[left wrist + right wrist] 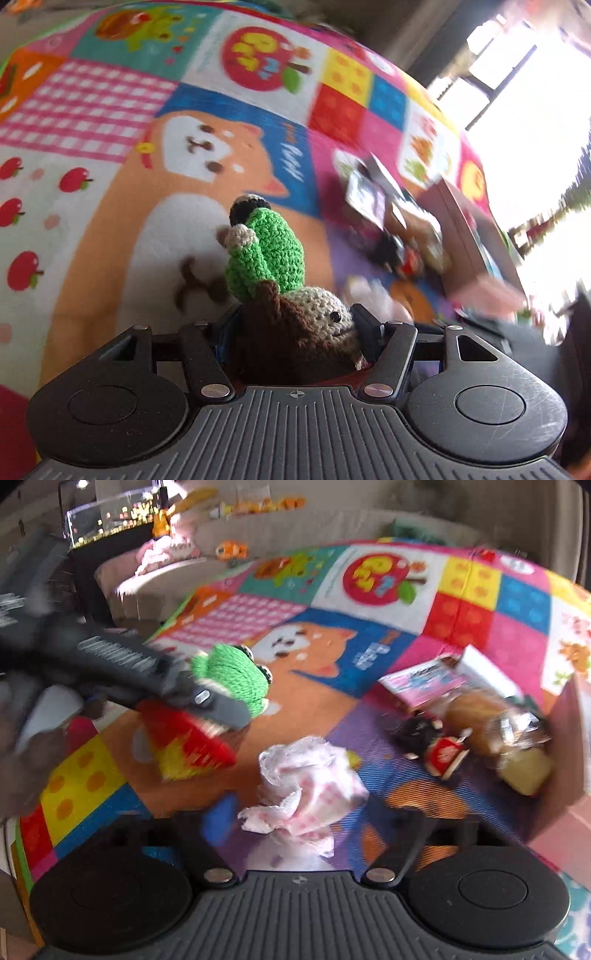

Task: Organize objects
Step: 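Carry the cactus toy into the box with left while right grasps the white lace cloth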

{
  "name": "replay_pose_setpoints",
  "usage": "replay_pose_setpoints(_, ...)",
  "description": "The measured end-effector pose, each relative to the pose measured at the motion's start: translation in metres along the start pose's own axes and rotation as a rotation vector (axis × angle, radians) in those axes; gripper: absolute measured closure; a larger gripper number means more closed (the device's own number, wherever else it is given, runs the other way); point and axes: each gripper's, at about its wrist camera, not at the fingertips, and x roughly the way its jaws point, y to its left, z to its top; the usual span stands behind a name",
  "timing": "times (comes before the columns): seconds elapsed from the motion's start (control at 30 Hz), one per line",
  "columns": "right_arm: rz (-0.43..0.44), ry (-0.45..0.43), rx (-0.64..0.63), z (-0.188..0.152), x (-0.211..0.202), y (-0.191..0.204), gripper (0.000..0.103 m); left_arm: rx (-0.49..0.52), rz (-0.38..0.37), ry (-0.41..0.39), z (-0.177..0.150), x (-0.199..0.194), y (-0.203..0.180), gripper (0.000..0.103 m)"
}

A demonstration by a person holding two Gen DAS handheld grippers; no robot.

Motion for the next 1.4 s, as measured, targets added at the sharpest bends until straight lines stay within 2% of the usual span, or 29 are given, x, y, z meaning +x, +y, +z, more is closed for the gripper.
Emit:
replay_pose_setpoints(0.07,-0.008,-0.021,0.027,-0.004,-0.010,-0.005,0.075,0.058,-0.010,0.008,-0.011,-0.003,-0.011,0.036)
replay_pose_setpoints(0.23,-0.103,-0.063,0.100,-0.028,-0.061,-0.041,0.082,0.170,-0.003,0.009,-0.031,0.003,-0.049,0.036)
replay_pose_setpoints(0.4,-0.228,-0.101,0.199,-0.065,-0.123,-0.083,0.082,0.238,-0.143,0.054,-0.040,0.016,-0.102,0.037)
replay_pose_setpoints(0.57,-0.347,-0.214,0.296,-0.090,-0.178,-0.119,0.082,0.321,-0.294,-0.007,-0.010,0.027,-0.179,0.037)
replay_pose_setpoints(0.63,-0.380,-0.261,0.346,-0.097,-0.195,-0.136,0.082,0.359,-0.322,-0.054,0.007,0.043,-0.212,0.037)
replay_pose_setpoints(0.7,-0.394,-0.296,0.395,-0.104,-0.206,-0.152,0.082,0.401,-0.308,-0.099,0.021,0.069,-0.240,0.036)
replay_pose_setpoints(0.8,-0.415,-0.320,0.452,-0.113,-0.212,-0.169,0.082,0.451,-0.203,-0.099,0.036,0.123,-0.268,0.035)
replay_pose_setpoints(0.87,-0.423,-0.324,0.474,-0.118,-0.213,-0.177,0.082,0.464,-0.118,-0.069,0.041,0.156,-0.277,0.034)
replay_pose_setpoints(0.93,-0.440,-0.319,0.482,-0.124,-0.214,-0.182,0.082,0.479,-0.063,-0.067,0.041,0.174,-0.282,0.040)
replay_pose_setpoints(0.97,-0.447,-0.315,0.488,-0.127,-0.213,-0.185,0.082,0.493,-0.069,-0.056,0.038,0.178,-0.285,0.044)
replay_pose_setpoints(1.07,-0.456,-0.299,0.515,-0.132,-0.209,-0.196,0.082,0.547,-0.165,0.003,0.029,0.177,-0.292,0.040)
replay_pose_setpoints(1.1,-0.460,-0.294,0.523,-0.133,-0.208,-0.199,0.082,0.560,-0.177,0.005,0.028,0.175,-0.293,0.041)
replay_pose_setpoints(1.17,-0.464,-0.287,0.531,-0.133,-0.205,-0.202,0.082,0.526,-0.183,0.002,0.032,0.169,-0.290,0.043)
replay_pose_setpoints(1.27,-0.448,-0.288,0.519,-0.127,-0.200,-0.199,0.082,0.476,-0.183,-0.072,0.041,0.148,-0.278,0.043)
replay_pose_setpoints(1.4,-0.422,-0.282,0.492,-0.116,-0.193,-0.196,0.082,0.409,-0.219,-0.157,0.041,0.103,-0.258,0.043)
